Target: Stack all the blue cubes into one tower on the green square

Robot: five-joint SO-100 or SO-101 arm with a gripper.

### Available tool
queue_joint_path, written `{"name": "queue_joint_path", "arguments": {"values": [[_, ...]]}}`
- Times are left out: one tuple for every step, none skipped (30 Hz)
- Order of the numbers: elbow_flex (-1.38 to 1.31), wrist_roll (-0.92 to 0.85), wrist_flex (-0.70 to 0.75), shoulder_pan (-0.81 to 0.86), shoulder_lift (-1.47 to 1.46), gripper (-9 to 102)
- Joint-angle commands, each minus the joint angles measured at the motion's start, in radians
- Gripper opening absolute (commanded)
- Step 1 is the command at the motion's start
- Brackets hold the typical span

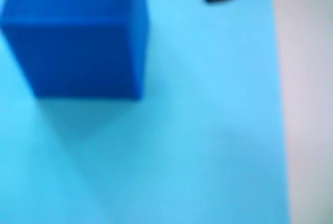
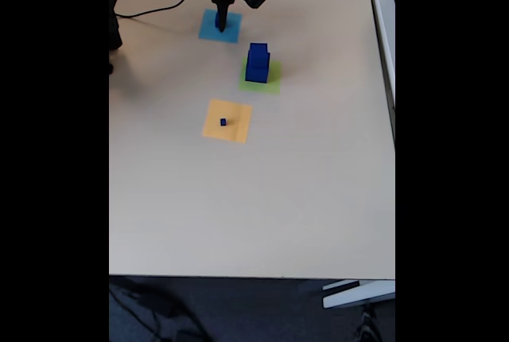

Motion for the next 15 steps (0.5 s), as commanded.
{"name": "queue_joint_path", "arguments": {"values": [[-0.057,-0.002,-0.012,0.011,0.005,32],[-0.054,0.002,-0.012,0.011,0.002,32],[-0.054,0.003,-0.012,0.011,-0.002,31],[-0.054,0.003,-0.011,0.011,-0.003,31],[-0.054,0.005,-0.009,0.011,-0.006,31],[-0.051,0.005,-0.008,0.011,-0.008,31],[-0.049,0.005,-0.008,0.011,-0.009,31],[-0.049,0.005,-0.008,0.011,-0.012,31],[-0.046,0.005,-0.008,0.012,-0.014,30],[-0.046,0.006,-0.008,0.012,-0.017,30],[-0.046,0.008,-0.008,0.012,-0.020,30],[-0.046,0.009,-0.008,0.012,-0.023,29],[-0.046,0.011,-0.008,0.012,-0.026,29],[-0.046,0.012,-0.008,0.012,-0.031,28],[-0.046,0.015,-0.008,0.012,-0.034,27]]}}
